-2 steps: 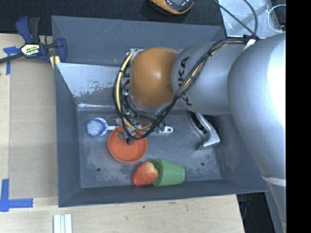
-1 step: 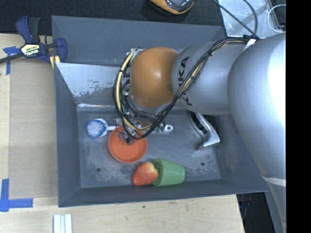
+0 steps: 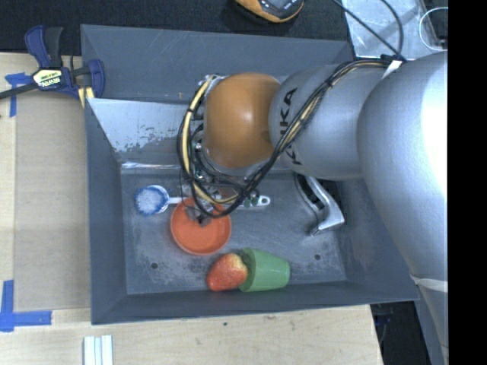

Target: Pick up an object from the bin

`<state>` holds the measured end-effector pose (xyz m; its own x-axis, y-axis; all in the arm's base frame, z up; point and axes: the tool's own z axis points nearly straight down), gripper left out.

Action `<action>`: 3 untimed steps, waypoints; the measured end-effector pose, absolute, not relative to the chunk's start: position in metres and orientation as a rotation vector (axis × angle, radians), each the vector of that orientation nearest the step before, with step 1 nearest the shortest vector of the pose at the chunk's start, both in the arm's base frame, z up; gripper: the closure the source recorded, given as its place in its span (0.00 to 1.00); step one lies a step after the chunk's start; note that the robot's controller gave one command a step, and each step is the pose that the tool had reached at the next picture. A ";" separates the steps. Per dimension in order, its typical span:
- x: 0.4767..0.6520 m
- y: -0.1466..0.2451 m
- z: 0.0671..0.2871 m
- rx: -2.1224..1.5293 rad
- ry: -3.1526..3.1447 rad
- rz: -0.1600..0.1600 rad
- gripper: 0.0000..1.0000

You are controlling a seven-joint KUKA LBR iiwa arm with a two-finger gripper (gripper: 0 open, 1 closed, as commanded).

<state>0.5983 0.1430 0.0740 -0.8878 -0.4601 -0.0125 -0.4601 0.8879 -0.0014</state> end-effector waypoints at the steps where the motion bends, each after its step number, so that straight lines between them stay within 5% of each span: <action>1: 0.597 0.143 0.085 -0.742 3.047 0.002 1.00; 3: 0.596 0.143 0.116 -0.742 3.048 0.002 1.00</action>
Offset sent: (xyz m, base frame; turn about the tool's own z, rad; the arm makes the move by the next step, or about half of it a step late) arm 0.0000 0.0001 0.0131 0.0000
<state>0.5964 0.1427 0.1155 -0.8881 -0.4596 -0.0049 -0.4596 0.8881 0.0002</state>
